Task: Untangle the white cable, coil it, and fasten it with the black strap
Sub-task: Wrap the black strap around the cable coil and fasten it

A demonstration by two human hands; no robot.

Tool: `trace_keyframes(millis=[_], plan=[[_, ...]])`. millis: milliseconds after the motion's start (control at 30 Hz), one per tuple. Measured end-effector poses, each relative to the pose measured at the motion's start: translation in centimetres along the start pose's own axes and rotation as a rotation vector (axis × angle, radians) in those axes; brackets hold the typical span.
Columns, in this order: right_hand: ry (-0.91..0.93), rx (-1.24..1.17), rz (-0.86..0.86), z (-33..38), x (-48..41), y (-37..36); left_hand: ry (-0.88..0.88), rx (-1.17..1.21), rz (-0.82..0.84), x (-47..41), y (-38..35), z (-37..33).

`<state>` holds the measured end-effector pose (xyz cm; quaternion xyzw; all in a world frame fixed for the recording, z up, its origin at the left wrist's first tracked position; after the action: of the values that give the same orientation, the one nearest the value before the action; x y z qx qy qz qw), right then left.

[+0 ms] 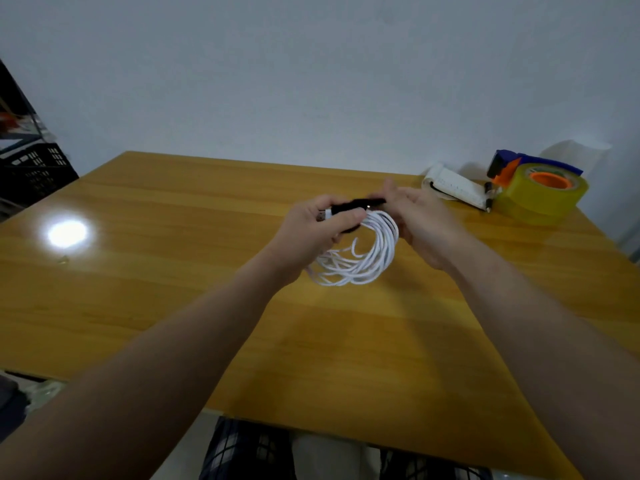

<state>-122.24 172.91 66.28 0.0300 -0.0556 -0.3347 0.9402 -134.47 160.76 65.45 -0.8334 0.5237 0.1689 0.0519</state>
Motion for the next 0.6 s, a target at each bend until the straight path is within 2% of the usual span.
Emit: trace_keyframes(millis=[67,133,233,367,600], plan=[[-0.015,0.147,0.158,0.0,0.6,-0.3,0.007,0.005,-0.049,-0.4,0.3,0.0],[-0.008,0.268,0.211,-0.3,0.8,-0.8,0.003,-0.057,-0.051,-0.6,0.4,-0.1],[-0.052,0.272,0.088,-0.8,0.3,-1.3,0.029,-0.185,-0.020,-1.0,0.5,0.2],[-0.177,0.268,0.026,-1.3,0.0,-1.6,0.023,-0.301,0.018,-1.1,0.5,0.2],[-0.059,0.164,-0.083,-1.3,0.4,-1.8,0.017,-0.247,0.046,-1.0,0.0,0.2]])
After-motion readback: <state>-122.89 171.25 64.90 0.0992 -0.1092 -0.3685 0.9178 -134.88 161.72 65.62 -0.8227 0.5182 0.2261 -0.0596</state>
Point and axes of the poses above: each hand's wrist, its own x-axis away from the middle knuckle, its own y-axis out of the back of the hand, z = x × y, the point moved 1 cm from there along -x, towards the middle knuckle, and after that the axes turned 9 degrees about -y, right-handed, at the moved point
